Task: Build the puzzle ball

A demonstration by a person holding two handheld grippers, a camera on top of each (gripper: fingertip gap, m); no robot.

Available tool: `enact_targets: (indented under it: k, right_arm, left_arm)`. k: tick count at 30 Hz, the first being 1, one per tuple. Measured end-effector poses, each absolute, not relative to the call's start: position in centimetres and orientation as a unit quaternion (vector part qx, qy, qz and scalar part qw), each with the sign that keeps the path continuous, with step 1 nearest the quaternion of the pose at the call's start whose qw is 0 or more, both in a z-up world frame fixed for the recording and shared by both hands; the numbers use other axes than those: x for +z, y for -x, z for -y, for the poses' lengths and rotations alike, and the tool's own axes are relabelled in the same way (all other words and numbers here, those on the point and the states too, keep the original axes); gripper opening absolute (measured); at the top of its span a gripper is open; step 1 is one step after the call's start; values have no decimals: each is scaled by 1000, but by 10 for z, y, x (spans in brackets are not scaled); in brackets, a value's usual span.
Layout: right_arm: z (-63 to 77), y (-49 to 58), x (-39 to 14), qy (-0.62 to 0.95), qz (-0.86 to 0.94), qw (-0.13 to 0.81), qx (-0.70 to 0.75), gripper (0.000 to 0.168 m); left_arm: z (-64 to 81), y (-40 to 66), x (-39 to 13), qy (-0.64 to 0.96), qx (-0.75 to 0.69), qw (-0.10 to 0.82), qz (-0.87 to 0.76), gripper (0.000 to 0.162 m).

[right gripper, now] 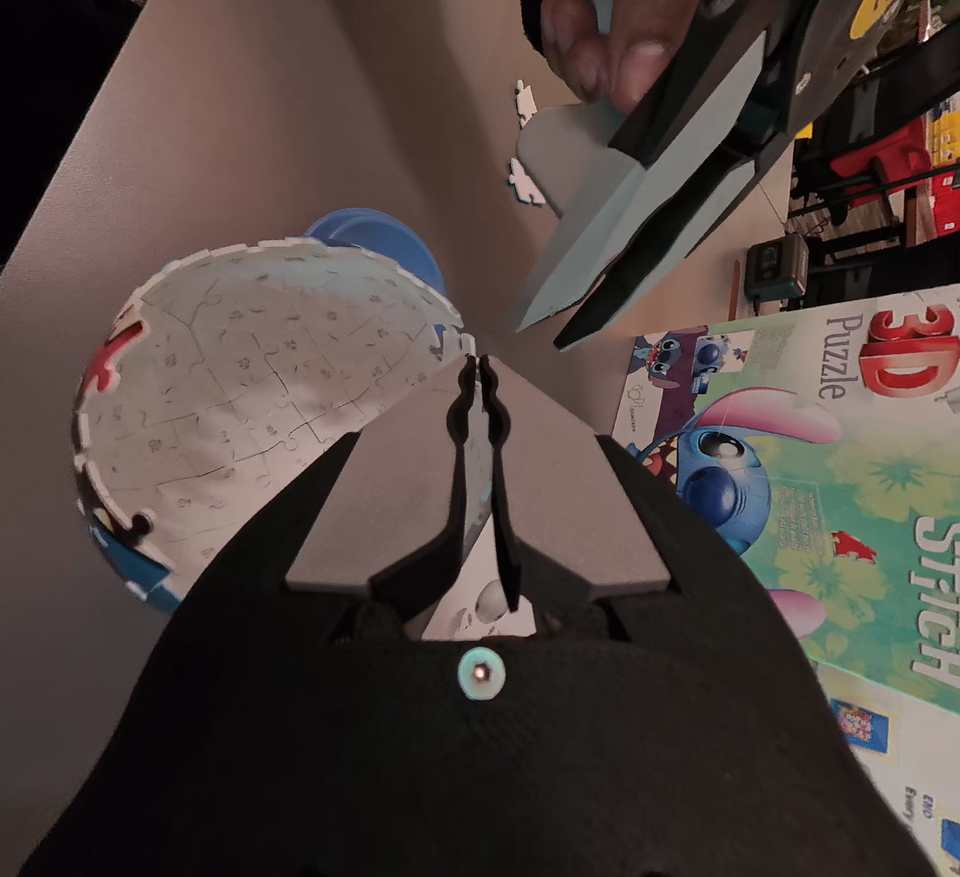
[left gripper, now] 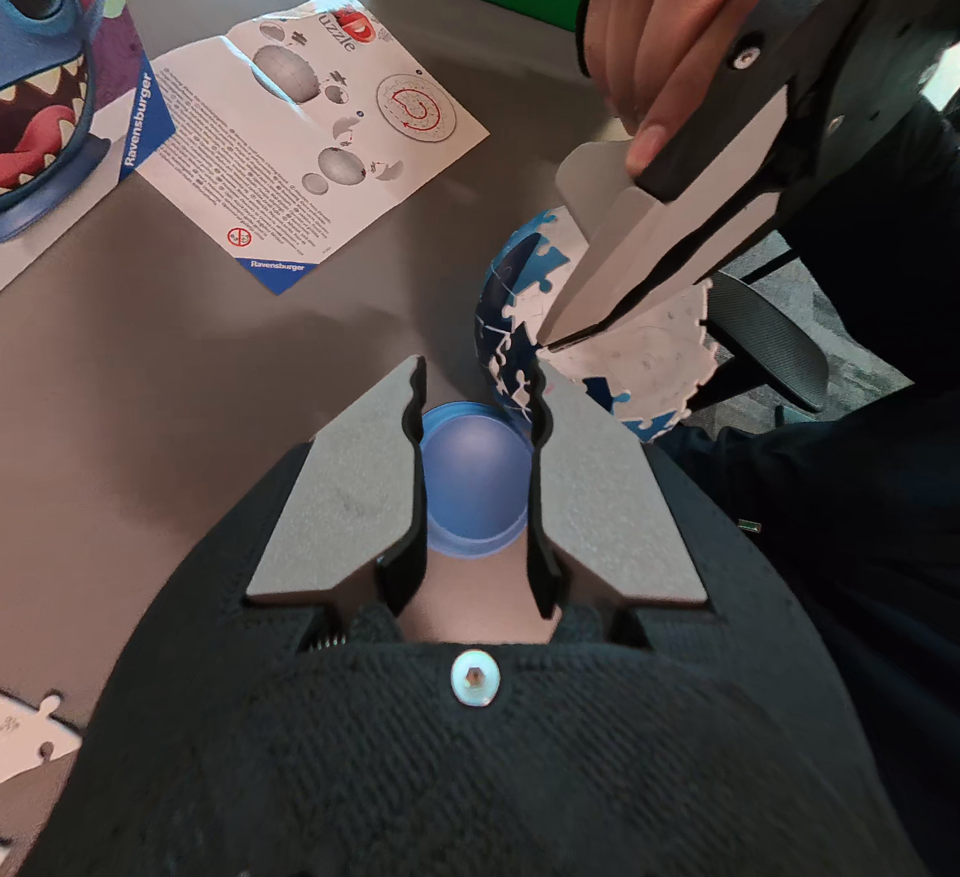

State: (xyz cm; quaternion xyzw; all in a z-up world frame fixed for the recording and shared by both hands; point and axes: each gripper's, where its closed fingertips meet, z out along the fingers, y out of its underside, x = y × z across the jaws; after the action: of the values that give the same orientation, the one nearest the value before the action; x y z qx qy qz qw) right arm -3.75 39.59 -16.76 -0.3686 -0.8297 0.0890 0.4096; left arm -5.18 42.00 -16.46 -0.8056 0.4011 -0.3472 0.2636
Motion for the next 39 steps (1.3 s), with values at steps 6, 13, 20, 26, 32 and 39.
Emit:
enact_targets:
  k: [6, 13, 20, 26, 32, 39]
  right_arm:
    - [-397, 31, -165, 359, 838, 404, 79, 0]
    - [-392, 22, -148, 370, 818, 428, 108, 0]
    - [-380, 5, -107, 389, 747, 504, 190, 0]
    - [-379, -24, -91, 423, 672, 565, 225, 0]
    - [-383, -58, -103, 469, 592, 609, 243, 0]
    - [-369, -76, -111, 479, 573, 592, 303, 0]
  left_arm:
    - [-413, 54, -173, 803, -374, 250, -391, 41]
    - [-387, 59, -161, 776, -424, 308, -350, 41]
    - [-375, 71, -182, 786, -399, 317, -350, 43]
    - [-387, 85, -203, 793, -393, 321, -338, 40]
    - [-410, 102, -225, 807, -324, 351, -349, 43]
    - [-389, 94, -209, 762, -360, 379, -381, 42]
